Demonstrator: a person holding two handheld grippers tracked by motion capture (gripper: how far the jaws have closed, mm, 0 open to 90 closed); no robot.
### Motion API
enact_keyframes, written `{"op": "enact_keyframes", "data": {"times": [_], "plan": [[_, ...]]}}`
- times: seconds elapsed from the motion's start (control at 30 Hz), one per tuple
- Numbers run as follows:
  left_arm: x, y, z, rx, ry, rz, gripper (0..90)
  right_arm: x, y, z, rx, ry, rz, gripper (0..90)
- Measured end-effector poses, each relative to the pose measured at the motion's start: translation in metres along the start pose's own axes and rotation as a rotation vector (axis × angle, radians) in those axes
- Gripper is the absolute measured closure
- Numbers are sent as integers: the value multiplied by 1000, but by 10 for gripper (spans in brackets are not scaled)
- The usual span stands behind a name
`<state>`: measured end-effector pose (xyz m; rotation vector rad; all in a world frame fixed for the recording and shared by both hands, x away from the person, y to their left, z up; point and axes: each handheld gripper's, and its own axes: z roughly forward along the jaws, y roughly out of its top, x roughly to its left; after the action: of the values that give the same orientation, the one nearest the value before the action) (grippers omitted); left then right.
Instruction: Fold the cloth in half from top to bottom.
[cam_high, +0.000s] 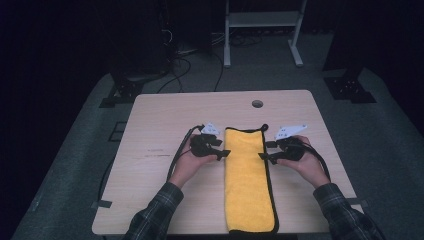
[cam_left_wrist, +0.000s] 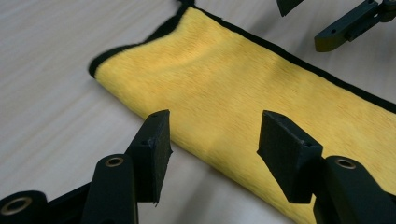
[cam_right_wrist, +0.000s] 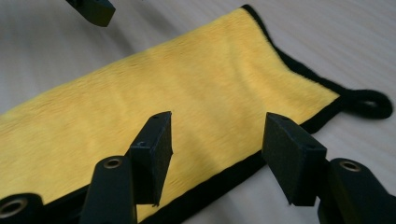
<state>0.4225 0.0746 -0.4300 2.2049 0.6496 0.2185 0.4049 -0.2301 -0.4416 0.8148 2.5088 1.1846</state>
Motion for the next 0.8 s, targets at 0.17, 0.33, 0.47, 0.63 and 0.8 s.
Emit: {"op": "enact_keyframes", "data": {"times": [0.17, 0.33, 0.47, 0.63, 0.8], "plan": [[23, 11, 11, -6, 27, -8, 429, -14, 10, 10, -11, -23, 22, 421], [46, 20, 26, -1, 49, -35, 435, -37, 23, 29, 1, -57, 58, 425], [56, 20, 35, 3, 57, -50, 435, -54, 26, 43, 31, -82, 90, 414], [68, 19, 49, 28, 87, -63, 429, -67, 23, 53, 9, -115, 138, 423], [72, 20, 59, 37, 90, -93, 431, -73, 21, 67, 49, -119, 143, 385]]}}
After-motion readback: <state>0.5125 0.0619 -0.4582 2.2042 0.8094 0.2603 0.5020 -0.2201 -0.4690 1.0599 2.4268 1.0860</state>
